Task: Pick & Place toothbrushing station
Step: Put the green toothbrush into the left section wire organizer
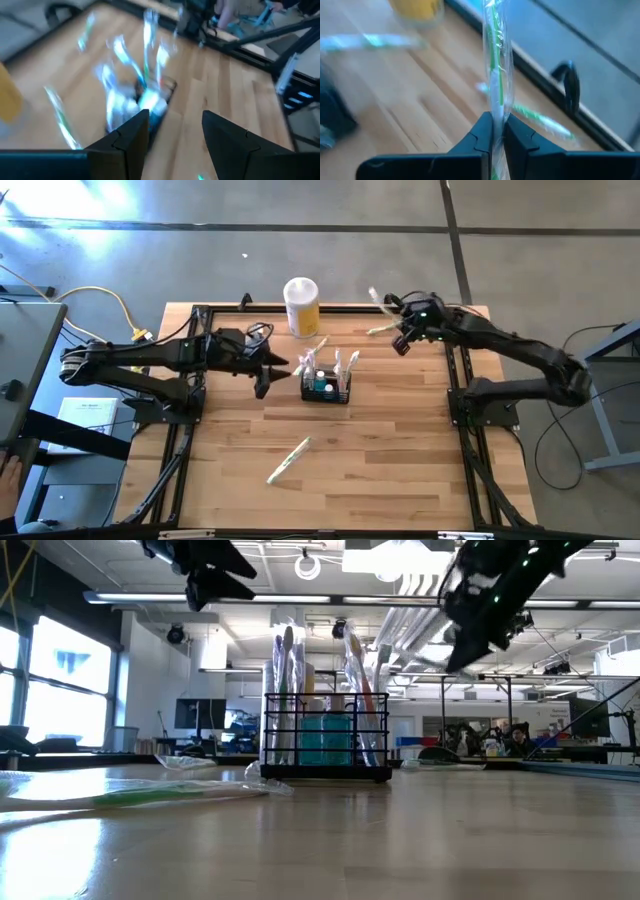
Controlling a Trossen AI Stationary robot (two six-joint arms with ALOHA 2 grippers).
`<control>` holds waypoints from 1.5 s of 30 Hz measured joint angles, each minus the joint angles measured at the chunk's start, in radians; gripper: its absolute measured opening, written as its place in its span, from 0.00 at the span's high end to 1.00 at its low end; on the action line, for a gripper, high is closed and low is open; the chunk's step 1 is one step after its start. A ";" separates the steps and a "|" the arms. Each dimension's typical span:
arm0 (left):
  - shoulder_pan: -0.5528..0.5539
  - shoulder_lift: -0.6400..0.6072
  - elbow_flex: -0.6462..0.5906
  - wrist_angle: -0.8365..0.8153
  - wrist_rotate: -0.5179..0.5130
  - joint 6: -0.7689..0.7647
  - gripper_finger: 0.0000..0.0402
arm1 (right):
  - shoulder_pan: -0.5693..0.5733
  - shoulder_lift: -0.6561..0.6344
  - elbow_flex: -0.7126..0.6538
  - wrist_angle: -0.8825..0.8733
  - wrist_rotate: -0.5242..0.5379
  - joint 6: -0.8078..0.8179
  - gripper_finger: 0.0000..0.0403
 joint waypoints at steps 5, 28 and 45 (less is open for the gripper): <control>0.000 0.001 0.075 -0.001 -0.094 0.155 0.55 | 0.000 -0.142 0.000 0.088 -0.068 0.029 0.96; 0.000 0.092 0.197 0.319 -0.215 0.249 0.55 | 0.143 -0.238 0.002 0.643 -0.399 0.137 0.96; 0.000 0.333 0.197 0.848 -0.214 0.323 0.55 | 0.255 -0.020 0.002 0.858 -0.591 0.155 0.96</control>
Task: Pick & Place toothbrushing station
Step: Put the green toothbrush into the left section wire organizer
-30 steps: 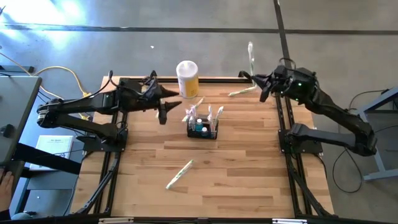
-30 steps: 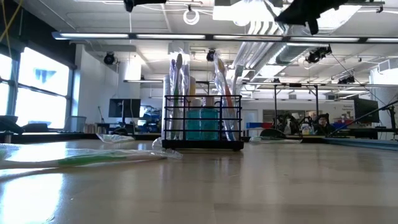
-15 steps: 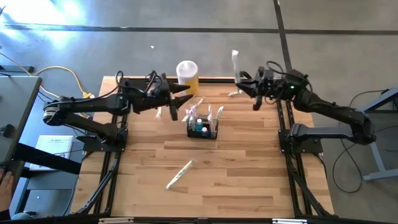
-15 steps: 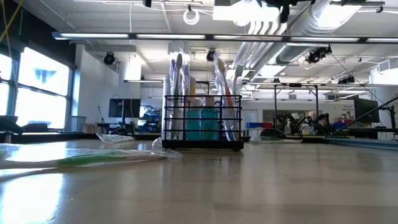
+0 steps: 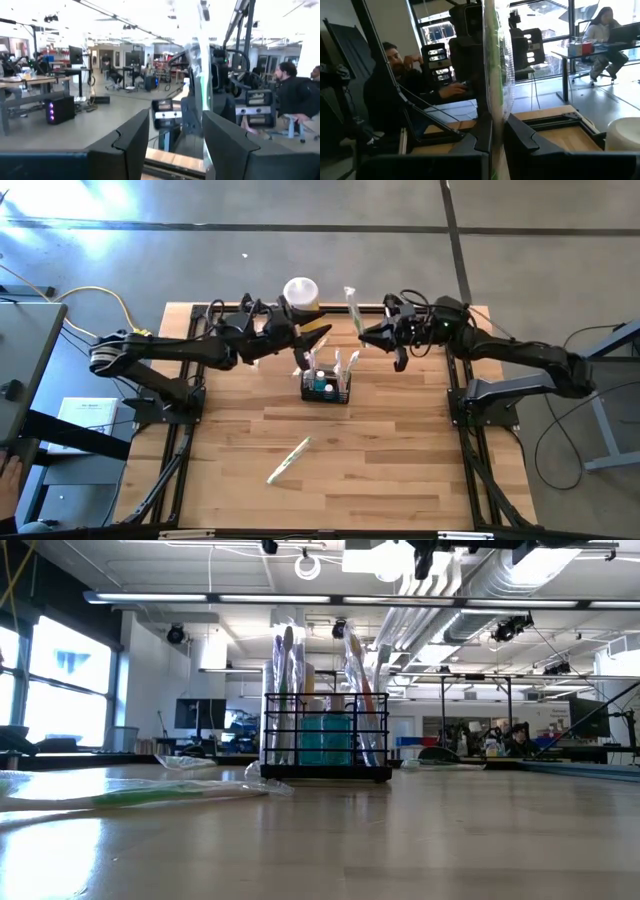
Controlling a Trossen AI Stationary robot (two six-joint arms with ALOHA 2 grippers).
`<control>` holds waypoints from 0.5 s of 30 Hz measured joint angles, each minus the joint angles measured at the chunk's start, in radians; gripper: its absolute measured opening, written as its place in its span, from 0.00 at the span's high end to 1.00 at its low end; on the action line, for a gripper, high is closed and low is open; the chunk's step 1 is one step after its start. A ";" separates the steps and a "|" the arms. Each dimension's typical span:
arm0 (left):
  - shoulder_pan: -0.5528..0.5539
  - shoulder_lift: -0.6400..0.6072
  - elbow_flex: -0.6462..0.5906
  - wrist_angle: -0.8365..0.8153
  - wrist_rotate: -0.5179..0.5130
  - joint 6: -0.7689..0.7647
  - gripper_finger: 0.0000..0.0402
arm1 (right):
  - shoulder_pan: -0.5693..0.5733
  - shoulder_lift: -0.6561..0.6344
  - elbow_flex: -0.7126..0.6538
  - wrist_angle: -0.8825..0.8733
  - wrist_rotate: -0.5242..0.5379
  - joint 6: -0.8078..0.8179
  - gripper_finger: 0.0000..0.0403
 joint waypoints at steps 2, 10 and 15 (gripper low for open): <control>0.000 0.024 0.000 0.042 0.000 0.000 0.55 | 0.000 0.015 0.000 0.022 -0.016 0.013 0.96; 0.000 0.076 0.000 0.182 0.067 -0.112 0.55 | -0.009 0.064 0.000 0.082 -0.077 0.056 0.96; 0.001 0.076 0.004 0.187 0.071 -0.135 0.55 | -0.022 0.104 0.000 0.104 -0.115 0.100 0.96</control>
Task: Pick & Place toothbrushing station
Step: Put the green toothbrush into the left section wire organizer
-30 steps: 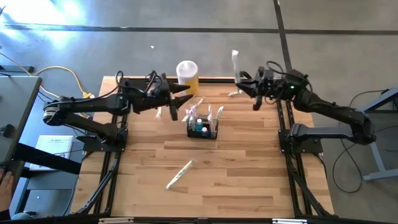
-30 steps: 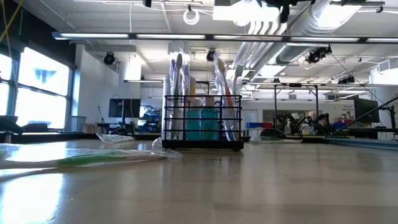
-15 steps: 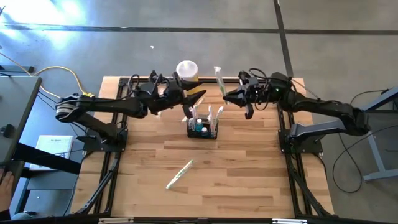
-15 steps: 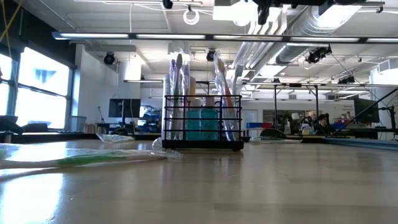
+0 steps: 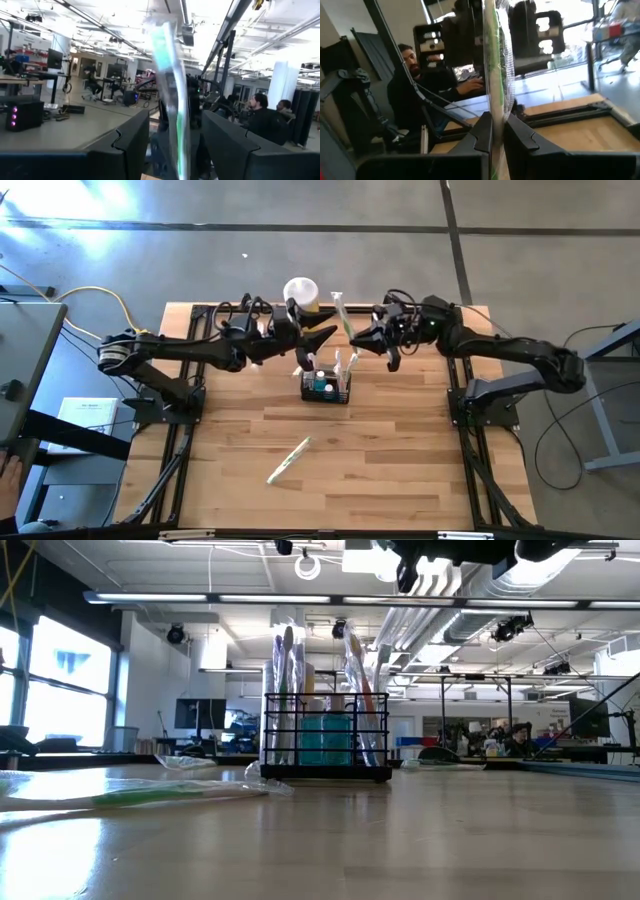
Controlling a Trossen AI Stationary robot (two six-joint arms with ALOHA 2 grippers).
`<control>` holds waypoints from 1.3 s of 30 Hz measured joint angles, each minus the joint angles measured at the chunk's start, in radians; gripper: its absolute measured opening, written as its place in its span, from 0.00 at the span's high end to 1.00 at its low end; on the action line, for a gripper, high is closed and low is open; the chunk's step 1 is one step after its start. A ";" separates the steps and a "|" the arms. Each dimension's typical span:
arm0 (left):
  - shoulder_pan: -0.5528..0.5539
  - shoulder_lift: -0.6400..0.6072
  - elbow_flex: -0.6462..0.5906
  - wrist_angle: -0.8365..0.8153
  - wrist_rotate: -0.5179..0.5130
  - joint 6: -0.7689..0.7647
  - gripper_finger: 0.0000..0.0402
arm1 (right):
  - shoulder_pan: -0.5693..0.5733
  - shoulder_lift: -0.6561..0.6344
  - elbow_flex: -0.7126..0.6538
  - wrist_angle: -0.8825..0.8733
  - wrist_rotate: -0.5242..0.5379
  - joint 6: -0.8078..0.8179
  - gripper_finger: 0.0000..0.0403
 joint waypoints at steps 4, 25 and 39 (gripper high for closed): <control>0.000 0.000 0.029 -0.036 0.005 0.000 0.55 | 0.003 0.046 0.000 0.034 -0.032 0.046 0.96; 0.000 0.000 0.097 -0.237 0.004 0.003 0.69 | 0.005 0.099 0.000 0.070 -0.102 0.102 0.96; -0.001 -0.001 0.099 -0.285 0.057 0.023 0.98 | 0.004 0.100 0.000 0.036 -0.110 0.151 0.75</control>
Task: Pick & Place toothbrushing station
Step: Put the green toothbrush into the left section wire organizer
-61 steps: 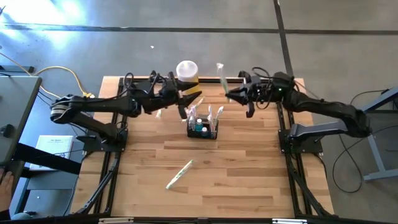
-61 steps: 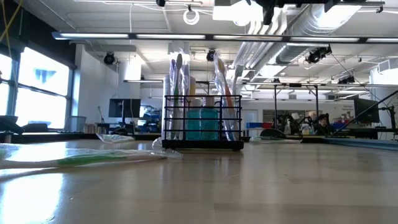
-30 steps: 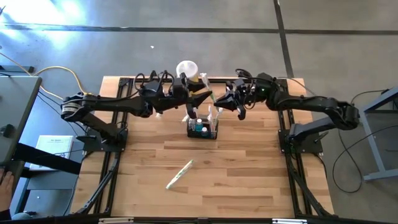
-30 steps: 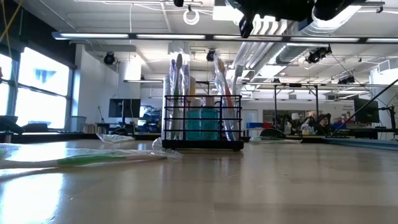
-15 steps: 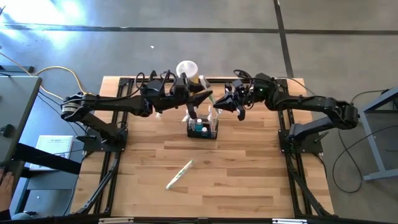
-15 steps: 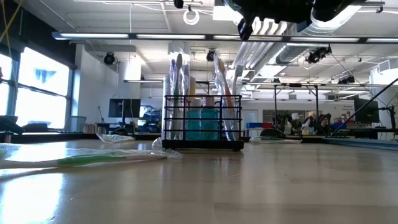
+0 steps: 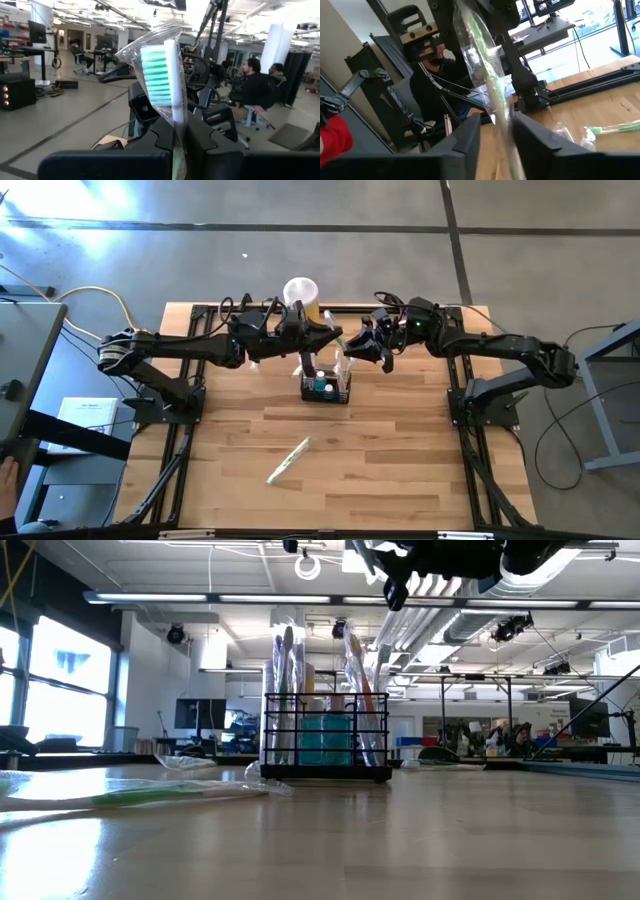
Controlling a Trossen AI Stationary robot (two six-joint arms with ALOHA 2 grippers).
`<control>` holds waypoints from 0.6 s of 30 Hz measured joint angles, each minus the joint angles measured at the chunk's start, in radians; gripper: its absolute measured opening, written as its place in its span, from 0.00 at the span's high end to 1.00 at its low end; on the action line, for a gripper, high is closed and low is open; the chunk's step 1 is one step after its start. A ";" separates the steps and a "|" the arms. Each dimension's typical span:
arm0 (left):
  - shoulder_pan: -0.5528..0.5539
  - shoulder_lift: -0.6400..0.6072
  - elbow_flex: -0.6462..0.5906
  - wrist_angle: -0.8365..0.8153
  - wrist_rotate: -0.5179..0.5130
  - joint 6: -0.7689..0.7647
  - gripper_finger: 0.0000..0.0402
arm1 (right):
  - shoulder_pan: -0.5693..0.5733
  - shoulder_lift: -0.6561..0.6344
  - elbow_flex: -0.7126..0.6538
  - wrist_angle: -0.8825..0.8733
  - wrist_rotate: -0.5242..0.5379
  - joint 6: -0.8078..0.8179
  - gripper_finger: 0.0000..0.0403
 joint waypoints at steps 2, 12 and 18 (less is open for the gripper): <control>0.000 -0.001 0.000 -0.006 0.005 0.007 0.98 | -0.001 -0.005 0.000 -0.003 0.000 -0.001 0.67; 0.000 -0.089 -0.002 -0.176 0.102 -0.074 0.98 | -0.004 -0.074 0.000 -0.010 0.189 -0.105 0.35; -0.028 -0.185 -0.001 -0.268 0.161 -0.132 0.98 | -0.010 -0.125 0.000 -0.013 0.190 -0.132 0.28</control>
